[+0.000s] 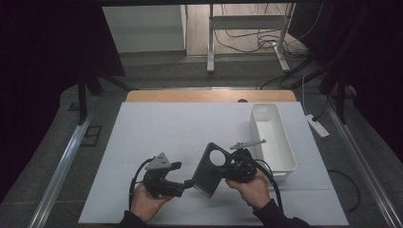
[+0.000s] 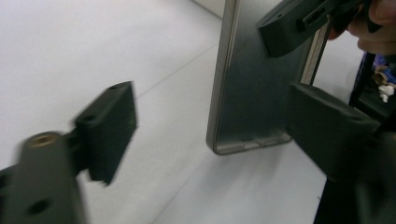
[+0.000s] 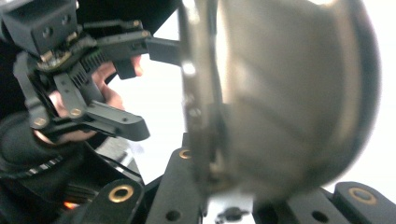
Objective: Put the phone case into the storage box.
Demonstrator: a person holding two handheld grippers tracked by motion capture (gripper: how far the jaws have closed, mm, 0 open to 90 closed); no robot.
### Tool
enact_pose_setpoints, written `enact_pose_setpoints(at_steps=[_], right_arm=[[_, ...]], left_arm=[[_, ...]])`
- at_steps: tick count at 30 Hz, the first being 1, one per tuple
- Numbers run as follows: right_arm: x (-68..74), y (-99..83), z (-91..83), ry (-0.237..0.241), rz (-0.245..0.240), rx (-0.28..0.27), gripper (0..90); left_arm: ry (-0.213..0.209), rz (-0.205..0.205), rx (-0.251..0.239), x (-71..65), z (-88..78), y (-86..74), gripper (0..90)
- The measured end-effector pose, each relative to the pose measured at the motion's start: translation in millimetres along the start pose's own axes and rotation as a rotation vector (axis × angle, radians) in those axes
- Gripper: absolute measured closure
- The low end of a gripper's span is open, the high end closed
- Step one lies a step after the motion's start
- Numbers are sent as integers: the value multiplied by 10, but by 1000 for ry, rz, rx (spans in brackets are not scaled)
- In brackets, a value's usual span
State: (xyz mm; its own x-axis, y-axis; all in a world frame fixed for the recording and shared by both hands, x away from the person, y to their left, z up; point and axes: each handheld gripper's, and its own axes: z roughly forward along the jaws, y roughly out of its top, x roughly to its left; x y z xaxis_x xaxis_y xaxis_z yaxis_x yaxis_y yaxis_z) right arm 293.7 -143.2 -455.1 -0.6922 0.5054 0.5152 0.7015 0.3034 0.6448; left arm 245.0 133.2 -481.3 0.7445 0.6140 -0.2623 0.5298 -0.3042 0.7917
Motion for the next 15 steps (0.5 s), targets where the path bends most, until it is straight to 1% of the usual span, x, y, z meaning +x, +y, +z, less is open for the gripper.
enact_pose_setpoints(at_steps=[2,3,4,5,6,7,8,9,10,12,13,15], right_arm=[[20,2,-11,-21,-45,7,854],[26,3,-15,-29,-60,11,854],[35,5,-24,-38,-74,14,854],[35,5,-24,-38,-74,14,854],[43,9,-44,-44,-100,18,854],[48,10,-52,-44,-110,16,854],[48,10,-52,-44,-110,16,854],[53,14,-73,-49,-131,20,854],[53,14,-82,-49,-137,20,854],[51,13,-90,-49,-141,21,854],[44,11,-101,-46,-152,22,853],[43,11,-107,-46,-158,25,854]], left_arm=[[-8,-12,13,17,-2,1,83],[-24,-2,17,27,-4,-8,74],[-23,-6,21,29,-2,-11,44],[-23,-6,21,29,-2,-11,46],[-44,-2,30,36,6,-17,33],[-52,2,34,35,11,-20,26],[-52,2,34,35,11,-20,16],[-55,15,34,30,18,-26,13],[-62,16,34,31,20,-29,11],[-68,16,33,34,23,-33,6],[-75,15,32,39,27,-37,0],[-83,24,31,50,32,-49,0]])
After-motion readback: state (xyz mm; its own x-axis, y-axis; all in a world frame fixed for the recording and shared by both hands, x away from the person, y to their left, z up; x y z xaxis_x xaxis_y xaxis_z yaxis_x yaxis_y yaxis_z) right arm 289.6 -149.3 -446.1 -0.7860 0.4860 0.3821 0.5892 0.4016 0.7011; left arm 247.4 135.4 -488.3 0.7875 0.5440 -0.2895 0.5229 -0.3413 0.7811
